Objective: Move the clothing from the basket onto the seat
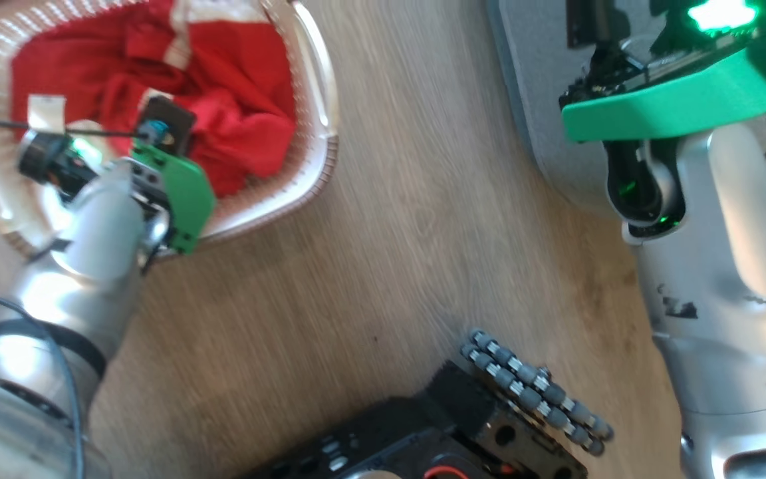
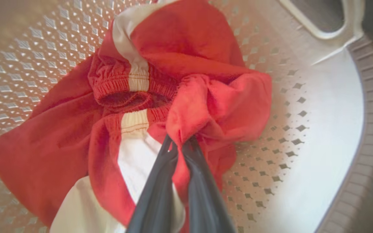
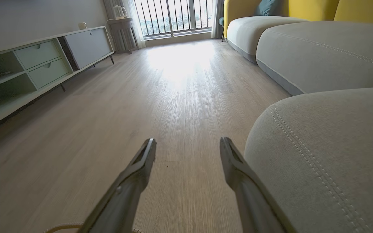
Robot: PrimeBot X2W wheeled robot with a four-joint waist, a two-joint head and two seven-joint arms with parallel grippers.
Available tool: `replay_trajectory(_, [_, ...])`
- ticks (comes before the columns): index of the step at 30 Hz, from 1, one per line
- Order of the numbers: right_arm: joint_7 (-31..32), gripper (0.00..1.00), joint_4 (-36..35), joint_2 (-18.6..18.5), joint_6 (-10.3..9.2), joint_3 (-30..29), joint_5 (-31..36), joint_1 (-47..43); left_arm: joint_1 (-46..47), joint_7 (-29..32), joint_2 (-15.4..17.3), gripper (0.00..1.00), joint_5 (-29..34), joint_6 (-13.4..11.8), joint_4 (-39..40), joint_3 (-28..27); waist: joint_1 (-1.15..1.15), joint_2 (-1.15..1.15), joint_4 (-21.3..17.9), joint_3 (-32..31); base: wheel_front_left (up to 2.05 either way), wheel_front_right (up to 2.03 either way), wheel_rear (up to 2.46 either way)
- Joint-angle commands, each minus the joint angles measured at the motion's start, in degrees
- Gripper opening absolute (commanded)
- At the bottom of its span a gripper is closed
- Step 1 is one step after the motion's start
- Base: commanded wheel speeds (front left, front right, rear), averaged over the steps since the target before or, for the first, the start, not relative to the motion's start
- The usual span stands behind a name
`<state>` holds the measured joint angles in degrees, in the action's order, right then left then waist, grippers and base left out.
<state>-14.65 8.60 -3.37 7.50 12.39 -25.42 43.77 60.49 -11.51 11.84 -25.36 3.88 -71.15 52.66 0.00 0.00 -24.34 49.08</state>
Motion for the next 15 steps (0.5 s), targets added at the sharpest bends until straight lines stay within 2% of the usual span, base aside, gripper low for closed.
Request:
replay_trajectory(1, [-0.35, 1.00, -0.82, 0.49, -0.01, 0.03, 1.09, -2.92, -1.60, -1.42, -0.66, 0.00, -1.05, 0.21, 1.26, -1.74, 0.00, 0.00, 2.77, -4.26, 0.00, 0.00, 0.00])
replay_trajectory(9, [-0.35, 1.00, 2.71, 0.49, -0.01, -1.36, 5.51, -6.26, -4.95, -3.33, -5.00, 0.00, -4.91, 1.60, 3.92, -4.57, 0.00, 0.00, 8.41, -13.77, 0.00, 0.00, 0.00])
replay_trajectory(15, [-0.35, 1.00, 4.92, 0.49, -0.01, -2.24, 7.77, -8.75, -7.44, -3.46, -6.09, 0.00, -6.36, 1.99, 8.13, -7.08, 0.00, 0.00, 11.98, -19.59, 0.00, 0.00, 0.00])
